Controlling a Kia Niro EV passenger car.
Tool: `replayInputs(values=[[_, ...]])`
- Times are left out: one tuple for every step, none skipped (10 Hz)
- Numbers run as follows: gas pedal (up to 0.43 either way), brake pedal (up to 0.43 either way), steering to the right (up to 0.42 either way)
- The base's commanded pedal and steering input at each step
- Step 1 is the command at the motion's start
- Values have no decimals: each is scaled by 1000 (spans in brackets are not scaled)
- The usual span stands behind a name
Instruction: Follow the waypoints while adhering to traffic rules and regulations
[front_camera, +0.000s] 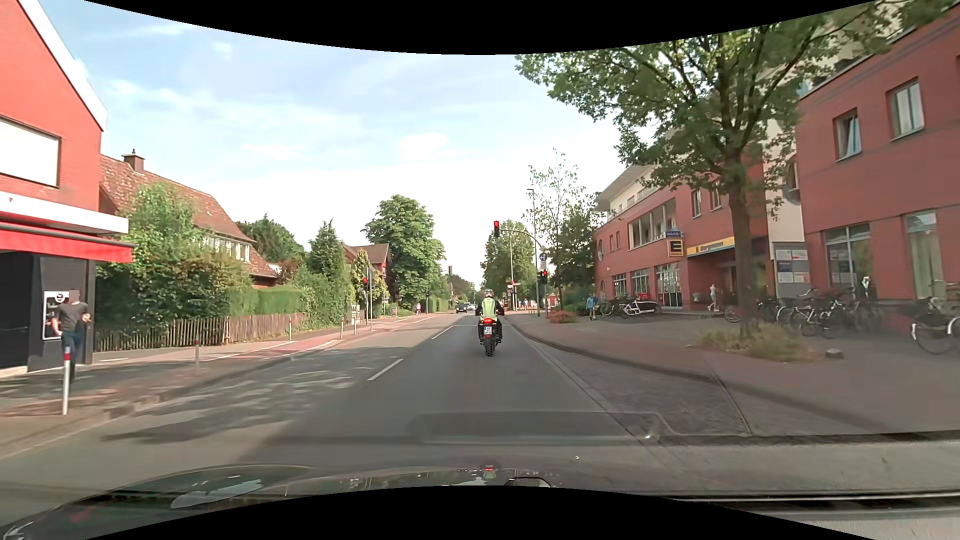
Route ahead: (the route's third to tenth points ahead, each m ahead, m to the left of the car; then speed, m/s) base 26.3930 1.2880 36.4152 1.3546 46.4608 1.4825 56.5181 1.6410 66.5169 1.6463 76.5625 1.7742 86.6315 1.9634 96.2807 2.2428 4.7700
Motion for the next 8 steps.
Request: replayInputs(values=[[67, 0, 0], [59, 0, 0], [20, 0, 0], [0, 0, 1], [0, 0, 3], [0, 0, 6], [0, 0, 5], [0, 0, 3]])
